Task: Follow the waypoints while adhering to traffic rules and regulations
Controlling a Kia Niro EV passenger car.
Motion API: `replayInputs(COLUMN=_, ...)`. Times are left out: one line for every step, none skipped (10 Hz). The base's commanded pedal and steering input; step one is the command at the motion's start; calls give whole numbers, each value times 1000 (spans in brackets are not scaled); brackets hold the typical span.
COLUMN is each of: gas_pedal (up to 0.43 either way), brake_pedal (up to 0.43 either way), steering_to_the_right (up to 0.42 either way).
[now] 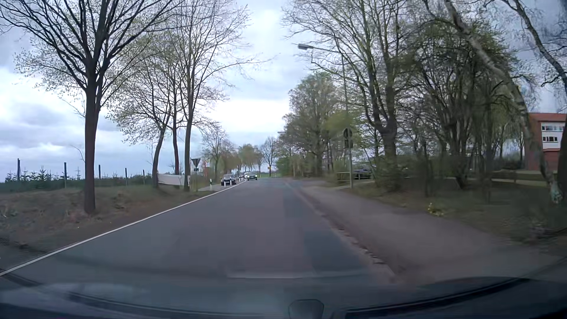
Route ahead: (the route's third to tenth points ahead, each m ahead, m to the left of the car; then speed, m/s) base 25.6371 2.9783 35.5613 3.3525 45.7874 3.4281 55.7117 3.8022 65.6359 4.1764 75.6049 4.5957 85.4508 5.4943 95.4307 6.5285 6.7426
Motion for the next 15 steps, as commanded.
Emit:
replayInputs(gas_pedal=79, brake_pedal=0, steering_to_the_right=-3)
replayInputs(gas_pedal=79, brake_pedal=0, steering_to_the_right=-5)
replayInputs(gas_pedal=79, brake_pedal=0, steering_to_the_right=-8)
replayInputs(gas_pedal=79, brake_pedal=0, steering_to_the_right=-8)
replayInputs(gas_pedal=79, brake_pedal=0, steering_to_the_right=-8)
replayInputs(gas_pedal=79, brake_pedal=0, steering_to_the_right=-8)
replayInputs(gas_pedal=79, brake_pedal=0, steering_to_the_right=-8)
replayInputs(gas_pedal=79, brake_pedal=0, steering_to_the_right=-8)
replayInputs(gas_pedal=79, brake_pedal=0, steering_to_the_right=-8)
replayInputs(gas_pedal=79, brake_pedal=0, steering_to_the_right=-8)
replayInputs(gas_pedal=79, brake_pedal=0, steering_to_the_right=-8)
replayInputs(gas_pedal=79, brake_pedal=0, steering_to_the_right=-8)
replayInputs(gas_pedal=79, brake_pedal=0, steering_to_the_right=-10)
replayInputs(gas_pedal=79, brake_pedal=0, steering_to_the_right=-12)
replayInputs(gas_pedal=79, brake_pedal=0, steering_to_the_right=-13)
